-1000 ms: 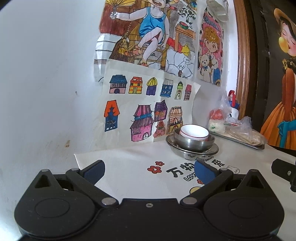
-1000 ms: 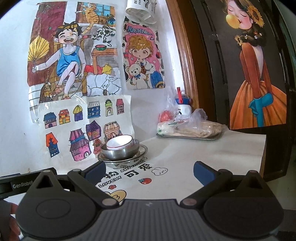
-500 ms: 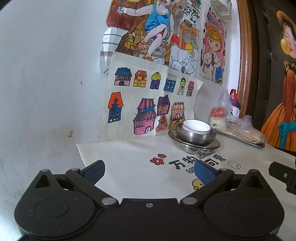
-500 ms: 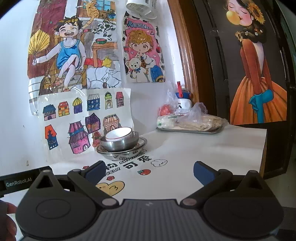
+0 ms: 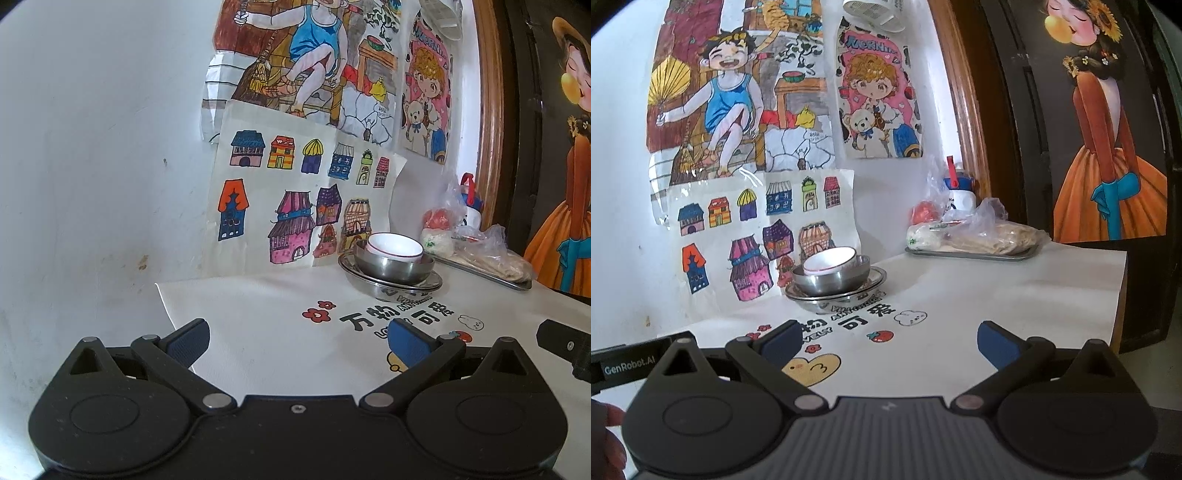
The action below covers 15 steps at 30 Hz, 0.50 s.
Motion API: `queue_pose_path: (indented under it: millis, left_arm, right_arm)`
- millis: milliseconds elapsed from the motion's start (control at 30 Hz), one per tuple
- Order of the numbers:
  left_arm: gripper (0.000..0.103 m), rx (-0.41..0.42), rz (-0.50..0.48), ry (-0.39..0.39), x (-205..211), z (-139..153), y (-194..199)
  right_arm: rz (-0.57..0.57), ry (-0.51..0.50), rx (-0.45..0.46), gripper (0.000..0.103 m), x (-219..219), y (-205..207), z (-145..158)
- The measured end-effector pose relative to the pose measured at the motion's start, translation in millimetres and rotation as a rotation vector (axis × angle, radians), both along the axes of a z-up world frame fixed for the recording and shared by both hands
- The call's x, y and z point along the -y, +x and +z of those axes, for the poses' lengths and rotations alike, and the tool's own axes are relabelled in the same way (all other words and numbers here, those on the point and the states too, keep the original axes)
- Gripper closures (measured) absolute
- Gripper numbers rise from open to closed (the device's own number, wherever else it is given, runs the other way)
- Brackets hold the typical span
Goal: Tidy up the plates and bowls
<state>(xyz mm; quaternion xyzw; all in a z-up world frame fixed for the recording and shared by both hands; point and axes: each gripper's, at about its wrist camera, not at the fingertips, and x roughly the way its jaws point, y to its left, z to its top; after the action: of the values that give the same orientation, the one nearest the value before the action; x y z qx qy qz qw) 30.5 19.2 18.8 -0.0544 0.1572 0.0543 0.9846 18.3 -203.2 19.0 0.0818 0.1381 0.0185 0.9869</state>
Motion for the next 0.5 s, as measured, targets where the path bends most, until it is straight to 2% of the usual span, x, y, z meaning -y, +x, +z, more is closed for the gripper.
queue_pose_path:
  millis: [500]
  left_arm:
    - [0.001,-0.001,0.003,-0.001,-2.0,-1.3,-0.1]
  right_arm:
    - [-0.013,-0.033,-0.018,0.0,1.6,1.5,-1.0]
